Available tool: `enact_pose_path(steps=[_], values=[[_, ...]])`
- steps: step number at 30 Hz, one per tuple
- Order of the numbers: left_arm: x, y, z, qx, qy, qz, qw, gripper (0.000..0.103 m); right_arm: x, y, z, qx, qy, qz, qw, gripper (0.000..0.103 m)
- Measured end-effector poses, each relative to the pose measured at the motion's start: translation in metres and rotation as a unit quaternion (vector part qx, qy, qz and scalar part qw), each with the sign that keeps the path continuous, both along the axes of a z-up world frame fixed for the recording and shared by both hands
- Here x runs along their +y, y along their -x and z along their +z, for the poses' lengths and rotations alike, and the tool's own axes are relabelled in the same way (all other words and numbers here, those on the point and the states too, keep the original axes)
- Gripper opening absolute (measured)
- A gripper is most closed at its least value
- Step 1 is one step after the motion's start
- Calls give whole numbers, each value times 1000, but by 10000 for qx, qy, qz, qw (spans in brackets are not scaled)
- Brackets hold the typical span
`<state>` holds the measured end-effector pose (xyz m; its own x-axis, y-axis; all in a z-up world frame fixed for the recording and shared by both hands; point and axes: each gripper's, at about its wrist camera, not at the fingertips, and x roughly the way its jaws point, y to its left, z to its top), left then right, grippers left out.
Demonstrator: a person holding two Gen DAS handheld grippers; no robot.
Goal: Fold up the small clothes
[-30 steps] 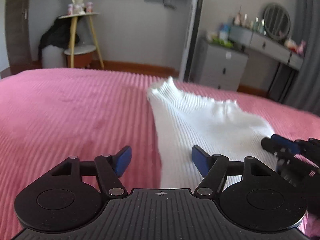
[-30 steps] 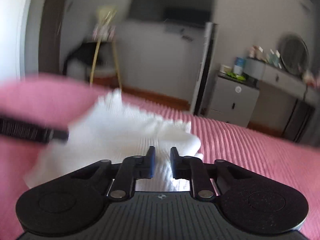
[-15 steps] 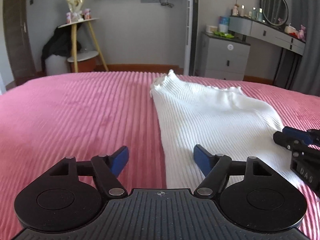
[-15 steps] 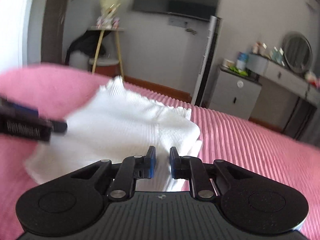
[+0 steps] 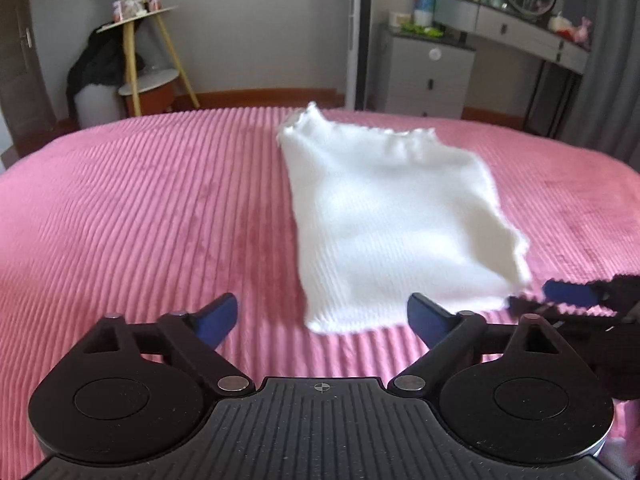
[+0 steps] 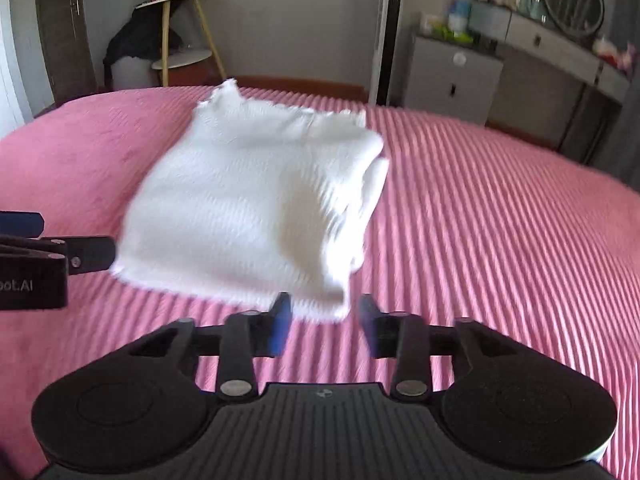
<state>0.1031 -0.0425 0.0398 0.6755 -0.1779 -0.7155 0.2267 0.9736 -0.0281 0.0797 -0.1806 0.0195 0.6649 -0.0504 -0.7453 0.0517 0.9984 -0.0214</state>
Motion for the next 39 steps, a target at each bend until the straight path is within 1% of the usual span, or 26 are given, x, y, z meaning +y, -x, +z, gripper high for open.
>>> enact_pose_path(steps=[1, 3, 4, 5, 6, 9, 13, 17, 19, 21, 23, 28, 32, 35, 39], values=[[-1, 7, 3, 49, 39, -59, 10000, 96, 3, 9, 3, 56, -31, -11, 10000, 56], [-1, 22, 8, 147, 16, -99, 9998, 96, 9, 27, 11, 17, -19, 36, 10000, 69], [0, 31, 10, 155, -3, -118, 9998, 96, 13, 36, 16, -1, 12, 66, 10000, 72], [1, 40, 13, 126, -29, -135, 9998, 97, 15, 43, 20, -10, 44, 80, 10000, 81], [3, 46, 15, 81, -58, -121, 9999, 97, 17, 49, 27, -1, 107, 61, 9999, 88], [13, 60, 28, 2, -32, 42, 10000, 100, 21, 64, 42, -61, 219, -6, 9997, 99], [28, 69, 47, -39, 254, 237, 9994, 101, 27, 80, 60, -228, 125, -62, 9996, 99], [31, 74, 55, -92, 214, 314, 9992, 102, 34, 81, 68, -157, 42, -217, 9996, 99], [33, 72, 54, 14, 205, 374, 9991, 102, 37, 78, 71, -94, 40, -174, 9998, 99], [35, 68, 54, 159, 281, 432, 9985, 102, 40, 76, 73, -90, 128, -144, 9998, 99], [36, 66, 54, 199, 294, 441, 9984, 102, 44, 76, 75, -125, 180, -118, 9997, 99], [30, 62, 55, 148, 37, 359, 9992, 102, 43, 69, 74, 22, 234, -131, 9996, 99], [26, 55, 53, 176, -58, 293, 9994, 103, 41, 62, 68, 155, 169, -132, 9996, 99], [25, 49, 50, 256, -27, 288, 9993, 103, 39, 55, 64, 227, 135, -147, 9995, 99], [27, 40, 46, 361, 122, 325, 9987, 103, 36, 47, 62, 301, 92, -170, 9994, 99]])
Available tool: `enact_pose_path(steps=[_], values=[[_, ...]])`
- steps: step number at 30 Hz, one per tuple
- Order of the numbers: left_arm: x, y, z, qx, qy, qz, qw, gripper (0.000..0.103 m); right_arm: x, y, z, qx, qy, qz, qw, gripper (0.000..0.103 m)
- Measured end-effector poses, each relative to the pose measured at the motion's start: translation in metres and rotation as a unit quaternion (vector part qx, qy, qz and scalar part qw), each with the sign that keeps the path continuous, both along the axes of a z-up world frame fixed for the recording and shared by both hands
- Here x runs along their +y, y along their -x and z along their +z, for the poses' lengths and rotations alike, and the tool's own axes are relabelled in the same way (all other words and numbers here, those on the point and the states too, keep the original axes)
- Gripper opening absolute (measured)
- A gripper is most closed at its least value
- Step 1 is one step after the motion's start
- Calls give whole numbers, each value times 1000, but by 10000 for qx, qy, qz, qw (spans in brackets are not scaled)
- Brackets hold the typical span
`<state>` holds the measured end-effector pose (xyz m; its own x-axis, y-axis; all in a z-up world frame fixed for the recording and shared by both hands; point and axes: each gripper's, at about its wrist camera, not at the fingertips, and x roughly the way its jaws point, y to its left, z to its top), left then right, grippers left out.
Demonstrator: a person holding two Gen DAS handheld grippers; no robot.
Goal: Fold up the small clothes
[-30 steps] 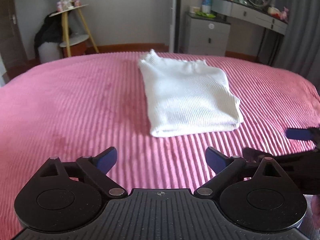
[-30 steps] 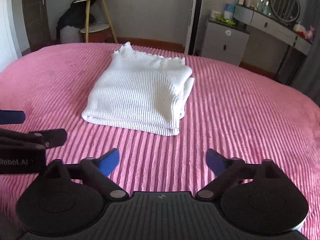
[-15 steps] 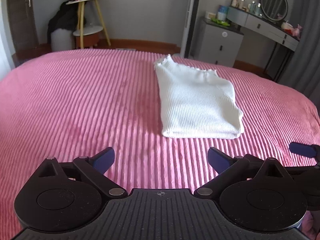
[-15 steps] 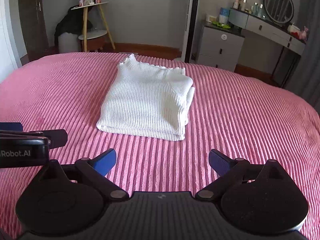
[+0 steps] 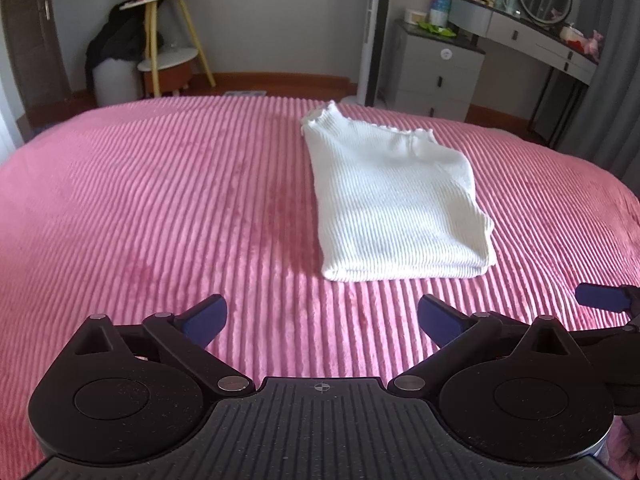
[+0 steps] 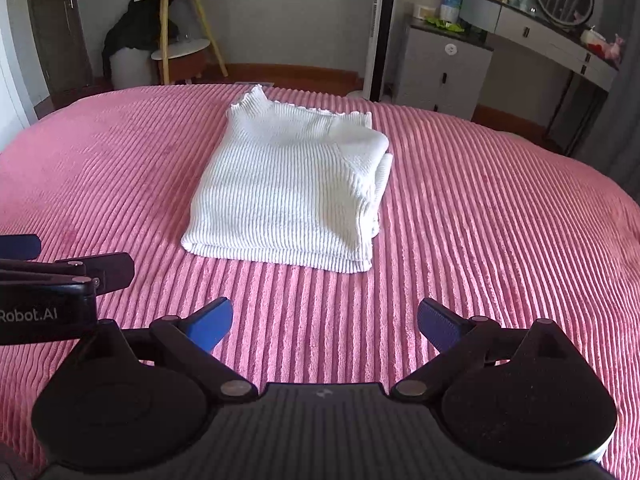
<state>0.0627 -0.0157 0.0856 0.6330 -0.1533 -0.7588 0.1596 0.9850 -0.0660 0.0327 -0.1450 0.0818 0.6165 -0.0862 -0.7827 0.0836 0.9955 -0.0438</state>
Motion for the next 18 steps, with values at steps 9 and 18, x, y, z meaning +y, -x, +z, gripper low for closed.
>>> enact_pose_path(steps=[9, 18], values=[[2, -16, -4, 159, 17, 102, 9998, 103, -6, -14, -1, 66, -15, -38, 10000, 99], [1, -21, -10, 123, -348, 5, 9993, 103, -15, -23, -6, 80, -221, -263, 9994, 99]])
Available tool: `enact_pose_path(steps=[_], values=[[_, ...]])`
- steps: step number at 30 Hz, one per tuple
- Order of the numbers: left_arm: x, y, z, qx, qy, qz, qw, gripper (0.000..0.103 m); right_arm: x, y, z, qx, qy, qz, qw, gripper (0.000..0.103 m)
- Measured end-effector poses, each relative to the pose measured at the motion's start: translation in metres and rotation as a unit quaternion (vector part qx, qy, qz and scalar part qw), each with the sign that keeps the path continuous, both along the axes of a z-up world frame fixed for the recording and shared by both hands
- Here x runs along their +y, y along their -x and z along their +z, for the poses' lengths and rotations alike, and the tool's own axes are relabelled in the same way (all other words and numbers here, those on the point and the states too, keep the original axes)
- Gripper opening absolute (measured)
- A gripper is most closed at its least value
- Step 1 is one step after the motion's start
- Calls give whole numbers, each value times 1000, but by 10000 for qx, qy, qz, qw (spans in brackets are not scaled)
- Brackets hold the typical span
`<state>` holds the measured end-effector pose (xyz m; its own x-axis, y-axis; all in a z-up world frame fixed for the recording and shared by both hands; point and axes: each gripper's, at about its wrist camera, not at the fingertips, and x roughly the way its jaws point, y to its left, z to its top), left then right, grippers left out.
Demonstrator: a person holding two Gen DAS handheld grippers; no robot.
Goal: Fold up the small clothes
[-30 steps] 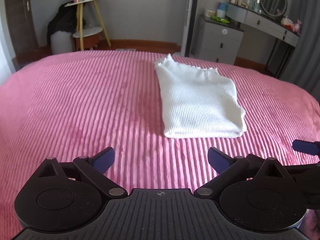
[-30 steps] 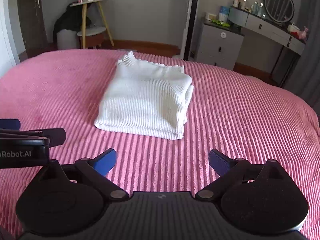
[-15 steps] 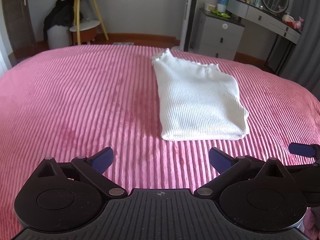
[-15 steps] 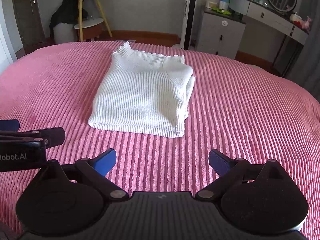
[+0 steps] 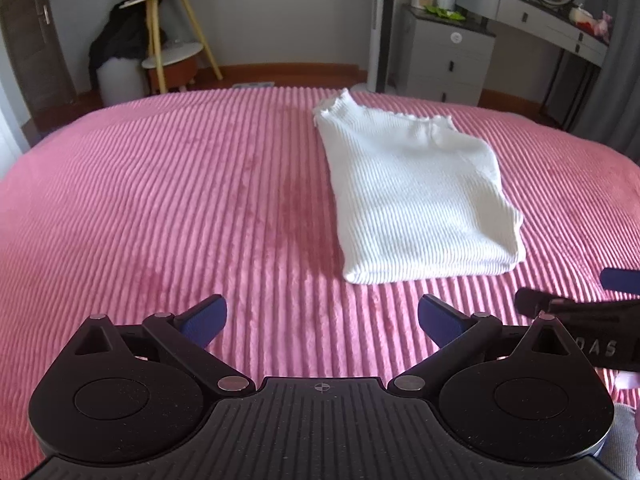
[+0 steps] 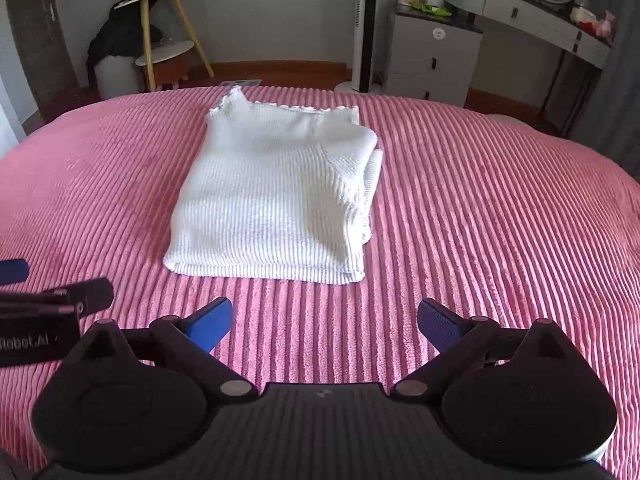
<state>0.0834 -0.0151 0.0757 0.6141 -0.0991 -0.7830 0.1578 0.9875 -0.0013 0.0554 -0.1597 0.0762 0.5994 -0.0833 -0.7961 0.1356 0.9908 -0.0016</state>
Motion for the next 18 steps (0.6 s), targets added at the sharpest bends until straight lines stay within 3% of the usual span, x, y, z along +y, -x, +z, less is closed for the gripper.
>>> enact_pose_path(steps=[18], values=[[3, -5, -3, 67, 10, 53, 10000, 103, 0, -3, 1, 39, -14, 8, 10000, 99]])
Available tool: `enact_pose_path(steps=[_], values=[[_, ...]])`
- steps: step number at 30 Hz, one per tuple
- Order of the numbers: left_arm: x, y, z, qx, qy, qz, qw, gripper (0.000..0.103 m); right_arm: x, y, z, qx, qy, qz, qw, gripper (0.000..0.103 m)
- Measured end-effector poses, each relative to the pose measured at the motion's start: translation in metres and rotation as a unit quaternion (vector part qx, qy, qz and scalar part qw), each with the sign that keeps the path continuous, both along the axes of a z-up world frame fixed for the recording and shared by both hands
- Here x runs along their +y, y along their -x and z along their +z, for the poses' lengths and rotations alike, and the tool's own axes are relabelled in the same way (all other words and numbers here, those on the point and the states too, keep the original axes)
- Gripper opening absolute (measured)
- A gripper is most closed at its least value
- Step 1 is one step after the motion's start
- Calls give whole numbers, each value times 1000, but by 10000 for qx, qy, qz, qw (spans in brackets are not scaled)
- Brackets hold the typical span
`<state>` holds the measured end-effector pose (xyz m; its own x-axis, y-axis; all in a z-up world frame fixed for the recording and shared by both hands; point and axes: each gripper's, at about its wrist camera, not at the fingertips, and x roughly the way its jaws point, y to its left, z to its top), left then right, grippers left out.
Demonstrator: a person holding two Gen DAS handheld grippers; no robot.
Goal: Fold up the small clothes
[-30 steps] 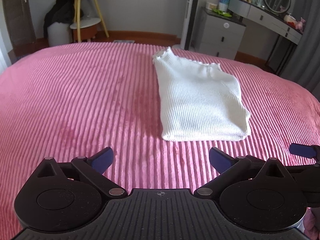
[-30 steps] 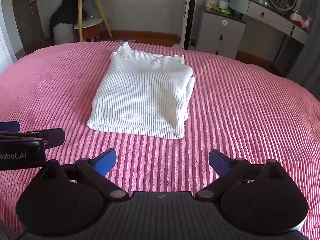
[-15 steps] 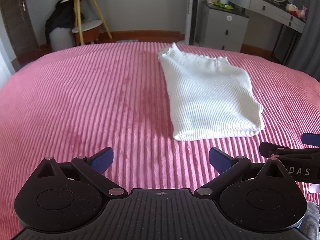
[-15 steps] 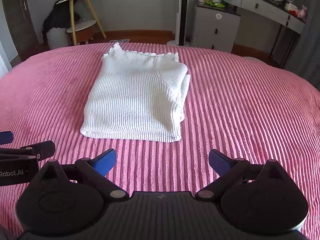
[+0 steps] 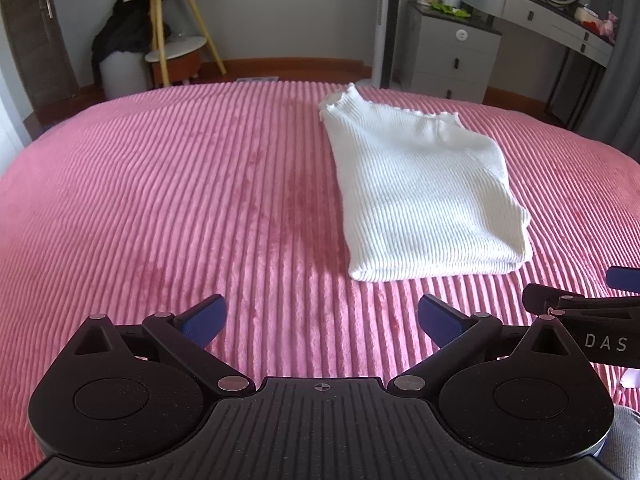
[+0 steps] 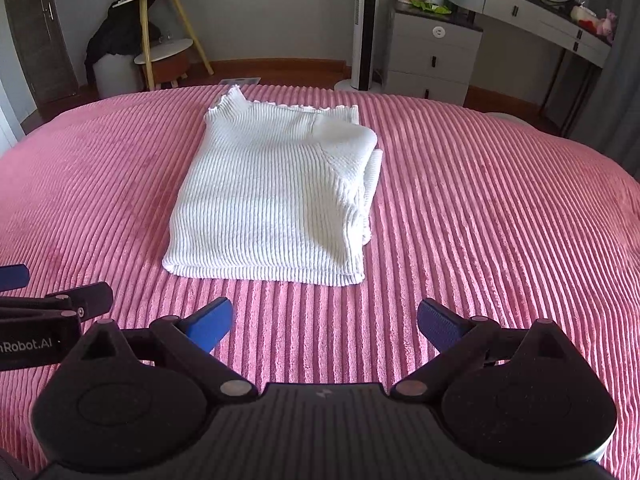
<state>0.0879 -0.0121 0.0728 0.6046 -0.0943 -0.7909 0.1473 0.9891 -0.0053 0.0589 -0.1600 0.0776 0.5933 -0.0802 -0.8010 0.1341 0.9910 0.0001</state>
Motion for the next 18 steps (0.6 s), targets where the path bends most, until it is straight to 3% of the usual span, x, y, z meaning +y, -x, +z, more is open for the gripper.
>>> enact_pose_path(steps=[18], values=[[-3, 1, 1, 37, 6, -52, 10000, 103, -2, 5, 4, -56, -39, -21, 10000, 99]])
